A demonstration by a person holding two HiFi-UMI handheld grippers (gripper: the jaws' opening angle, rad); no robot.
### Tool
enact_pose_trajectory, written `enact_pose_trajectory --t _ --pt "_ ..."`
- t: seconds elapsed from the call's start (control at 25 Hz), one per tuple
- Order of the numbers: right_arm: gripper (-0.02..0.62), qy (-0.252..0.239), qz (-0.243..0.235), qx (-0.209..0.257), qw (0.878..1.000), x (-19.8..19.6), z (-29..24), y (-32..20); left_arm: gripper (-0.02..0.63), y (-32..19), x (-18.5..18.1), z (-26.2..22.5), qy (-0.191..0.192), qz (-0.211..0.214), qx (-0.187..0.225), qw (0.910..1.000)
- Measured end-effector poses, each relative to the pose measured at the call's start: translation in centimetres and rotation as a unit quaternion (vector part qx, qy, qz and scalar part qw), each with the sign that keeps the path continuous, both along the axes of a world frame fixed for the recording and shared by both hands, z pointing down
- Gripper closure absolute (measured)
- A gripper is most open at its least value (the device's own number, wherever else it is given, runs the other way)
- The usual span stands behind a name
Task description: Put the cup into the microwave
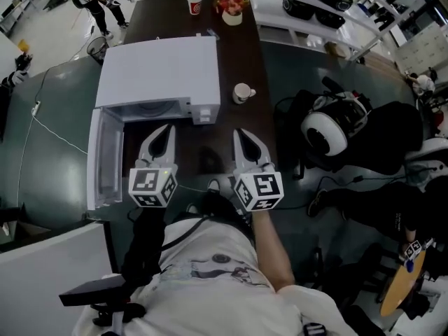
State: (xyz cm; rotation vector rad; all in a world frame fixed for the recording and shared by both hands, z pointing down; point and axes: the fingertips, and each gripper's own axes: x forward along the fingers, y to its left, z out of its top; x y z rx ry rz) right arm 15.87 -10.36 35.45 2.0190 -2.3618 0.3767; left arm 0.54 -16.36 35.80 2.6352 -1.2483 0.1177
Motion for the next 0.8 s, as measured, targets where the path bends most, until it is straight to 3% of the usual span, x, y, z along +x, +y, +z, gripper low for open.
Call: enact_pose_trajectory --t 0.52,0.8 --pt "0.594 0.018 -0.010 -0.007 1.000 3.0 1.9 -3.8 0.607 -2.0 3.5 3.1 -0.030 -0.021 -0.015 0.9992" --pt "0.594 0.023 0.005 -0.049 0.999 5.9 6.0 -4.3 0.607 -1.6 8.2 6.9 -0.044 0.015 -0.052 0.9976"
